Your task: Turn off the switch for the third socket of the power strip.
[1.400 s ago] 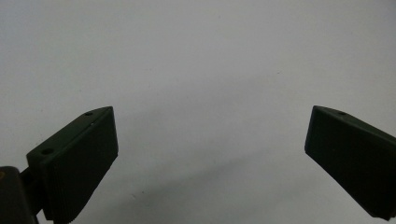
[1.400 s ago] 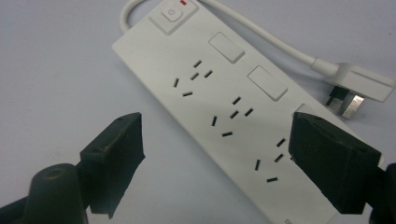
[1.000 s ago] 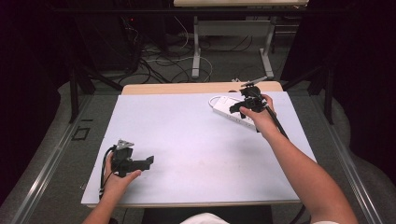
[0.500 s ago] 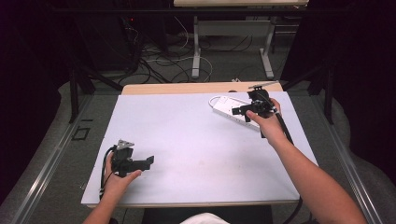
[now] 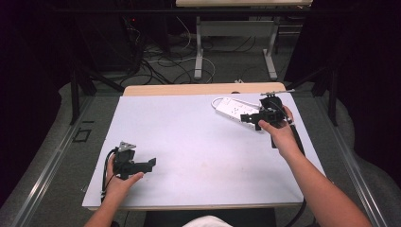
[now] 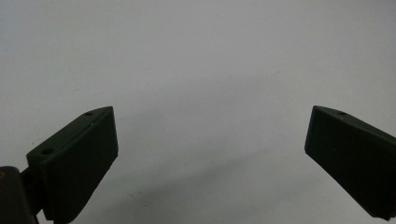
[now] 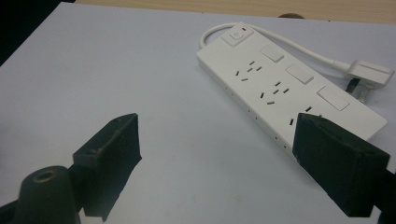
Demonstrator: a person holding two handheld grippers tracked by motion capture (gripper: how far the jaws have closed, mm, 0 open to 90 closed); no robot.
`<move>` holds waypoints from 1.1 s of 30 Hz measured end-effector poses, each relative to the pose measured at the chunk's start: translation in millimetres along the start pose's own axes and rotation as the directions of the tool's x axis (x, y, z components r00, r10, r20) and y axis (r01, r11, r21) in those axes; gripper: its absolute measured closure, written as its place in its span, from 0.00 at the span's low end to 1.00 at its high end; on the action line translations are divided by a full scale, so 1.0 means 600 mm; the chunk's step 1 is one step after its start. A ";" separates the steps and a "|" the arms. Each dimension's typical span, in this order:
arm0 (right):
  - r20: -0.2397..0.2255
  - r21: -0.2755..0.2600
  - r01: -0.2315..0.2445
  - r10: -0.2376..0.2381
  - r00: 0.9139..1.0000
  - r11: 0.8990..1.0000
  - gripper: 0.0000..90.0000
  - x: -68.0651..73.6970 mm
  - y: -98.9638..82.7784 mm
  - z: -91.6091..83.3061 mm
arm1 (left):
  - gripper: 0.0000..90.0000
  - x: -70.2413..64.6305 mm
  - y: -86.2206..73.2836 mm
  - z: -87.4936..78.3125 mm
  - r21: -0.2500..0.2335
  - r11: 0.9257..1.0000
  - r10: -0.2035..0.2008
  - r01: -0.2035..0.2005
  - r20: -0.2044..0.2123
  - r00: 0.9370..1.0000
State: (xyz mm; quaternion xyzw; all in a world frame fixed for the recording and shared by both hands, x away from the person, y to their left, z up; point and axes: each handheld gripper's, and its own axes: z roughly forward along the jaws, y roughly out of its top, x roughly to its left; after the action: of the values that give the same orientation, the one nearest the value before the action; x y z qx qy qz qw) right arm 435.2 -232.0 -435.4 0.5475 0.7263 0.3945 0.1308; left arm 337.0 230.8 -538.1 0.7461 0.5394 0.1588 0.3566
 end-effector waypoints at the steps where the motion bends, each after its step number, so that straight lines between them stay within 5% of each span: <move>1: -0.002 -0.003 0.005 -0.005 1.000 1.000 0.15 0.001 -0.003 -0.003 | 0.03 0.000 0.000 0.000 0.000 1.000 0.001 -0.001 -0.001 1.000; 24: 0.002 -0.049 0.106 -0.106 0.994 0.993 0.04 0.016 -0.090 -0.026 | 0.03 0.000 0.000 -0.002 -0.001 1.000 0.008 -0.008 -0.001 1.000; 33: 0.012 -0.037 0.106 -0.105 0.994 0.994 0.02 0.012 -0.118 -0.025 | 0.03 -0.001 0.000 -0.003 -0.003 1.000 0.009 -0.009 -0.002 1.000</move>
State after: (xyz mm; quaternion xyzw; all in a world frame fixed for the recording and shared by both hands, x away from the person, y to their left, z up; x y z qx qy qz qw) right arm 373.9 -238.4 -474.6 0.5078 0.7460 0.3978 0.1652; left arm 335.8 230.7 -536.8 0.7479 0.5359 0.1620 0.3565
